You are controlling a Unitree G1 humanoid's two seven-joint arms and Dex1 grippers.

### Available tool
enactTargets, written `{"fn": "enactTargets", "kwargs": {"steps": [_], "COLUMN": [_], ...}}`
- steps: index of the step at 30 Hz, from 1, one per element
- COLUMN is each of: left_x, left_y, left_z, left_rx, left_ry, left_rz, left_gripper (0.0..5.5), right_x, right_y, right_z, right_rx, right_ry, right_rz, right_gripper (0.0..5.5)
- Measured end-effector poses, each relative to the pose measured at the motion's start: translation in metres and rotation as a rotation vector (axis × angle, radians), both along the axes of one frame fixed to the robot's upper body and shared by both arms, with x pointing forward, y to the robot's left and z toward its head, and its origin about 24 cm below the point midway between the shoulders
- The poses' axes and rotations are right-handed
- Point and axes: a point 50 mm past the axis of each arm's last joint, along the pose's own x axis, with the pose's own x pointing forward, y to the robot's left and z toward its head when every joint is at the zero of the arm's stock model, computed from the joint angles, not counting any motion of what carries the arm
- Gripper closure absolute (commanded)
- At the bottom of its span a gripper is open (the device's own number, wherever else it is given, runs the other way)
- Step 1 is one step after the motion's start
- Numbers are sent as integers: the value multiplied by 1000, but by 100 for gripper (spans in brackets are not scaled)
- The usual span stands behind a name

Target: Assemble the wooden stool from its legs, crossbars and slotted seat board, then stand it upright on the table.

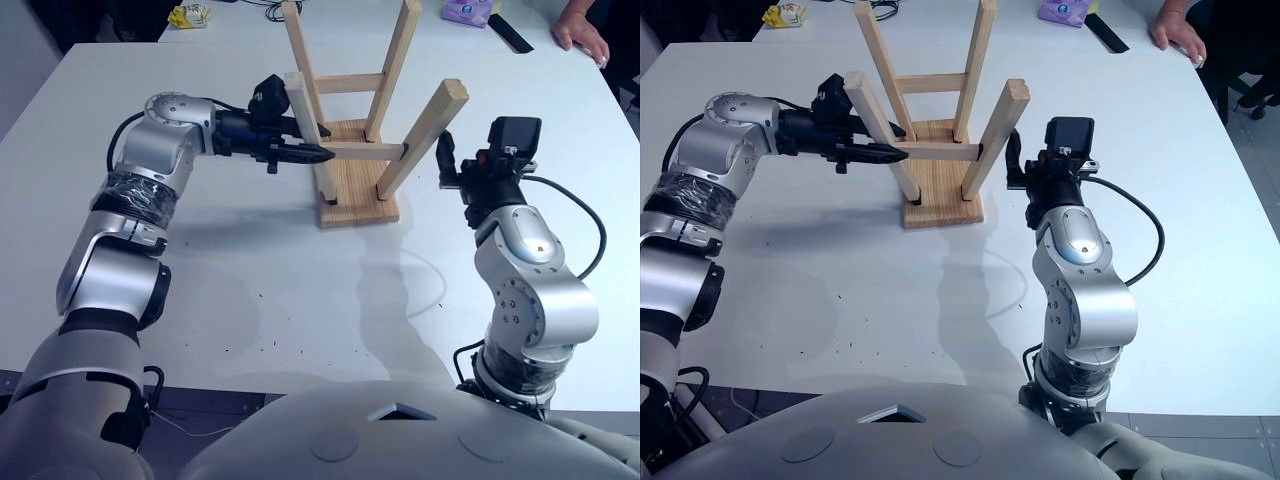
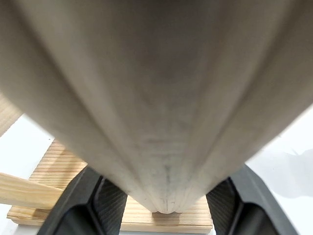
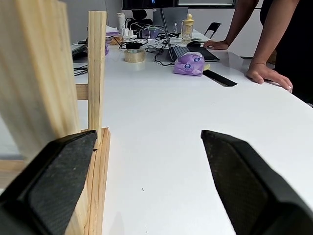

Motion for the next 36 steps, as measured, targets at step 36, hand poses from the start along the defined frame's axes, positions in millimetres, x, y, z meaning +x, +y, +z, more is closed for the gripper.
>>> {"fn": "enactTargets", "kwargs": {"steps": [36], "left_x": [-22], "left_y": [-25], "left_z": [-1], "left_rx": [48], "left_ry": [5], "left_rz": [-53], "left_gripper": [346], "right_x": [-40], "right_y": [-124], "right_z": [91], "right_rx": [176], "right_ry": [-393], "right_rz": [596], "right_gripper": [155]}}
